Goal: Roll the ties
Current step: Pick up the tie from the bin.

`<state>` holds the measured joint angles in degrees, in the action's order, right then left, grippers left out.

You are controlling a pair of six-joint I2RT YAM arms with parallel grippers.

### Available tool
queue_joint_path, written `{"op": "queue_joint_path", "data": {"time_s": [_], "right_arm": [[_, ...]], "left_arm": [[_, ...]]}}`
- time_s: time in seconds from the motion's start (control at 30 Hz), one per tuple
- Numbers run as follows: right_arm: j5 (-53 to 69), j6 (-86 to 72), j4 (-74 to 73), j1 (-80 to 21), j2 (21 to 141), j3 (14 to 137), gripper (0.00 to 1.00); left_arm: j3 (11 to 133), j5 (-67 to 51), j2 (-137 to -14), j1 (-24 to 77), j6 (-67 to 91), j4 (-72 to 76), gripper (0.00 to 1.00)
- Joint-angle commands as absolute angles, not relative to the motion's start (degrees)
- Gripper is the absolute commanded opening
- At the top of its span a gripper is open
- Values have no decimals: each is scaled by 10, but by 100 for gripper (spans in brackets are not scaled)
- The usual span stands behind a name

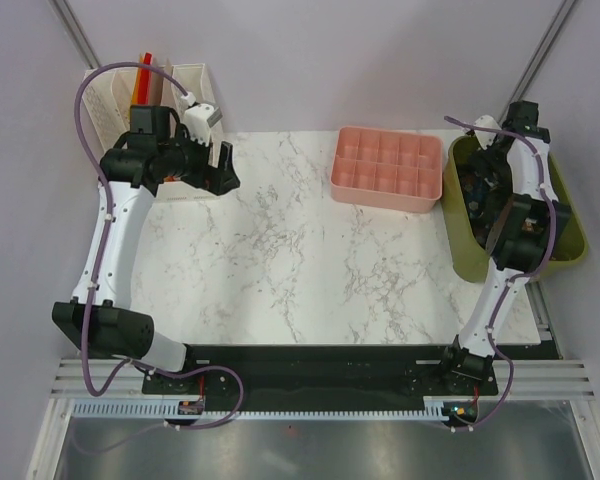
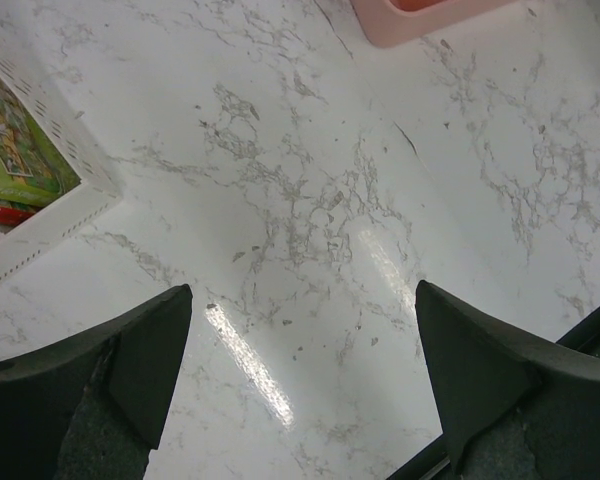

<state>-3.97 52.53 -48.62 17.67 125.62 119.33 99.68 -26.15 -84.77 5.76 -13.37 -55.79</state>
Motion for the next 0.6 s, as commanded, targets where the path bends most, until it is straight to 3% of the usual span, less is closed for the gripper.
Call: {"op": "queue_joint_path", "data": {"time_s": [0.0,0.13,0.57], "right_arm": [[-90,569,-451,179,1293,1213,92],[-92,592,-451,185,1302,1204,88],[-12,609,-474,201,1216,1172,89]], "left_arm": [[980,-283,-841,62,-138,-563,100],[965,-282,-837,62,-142,-565,100],[954,-287,-839,62,-143,-565,100]]}}
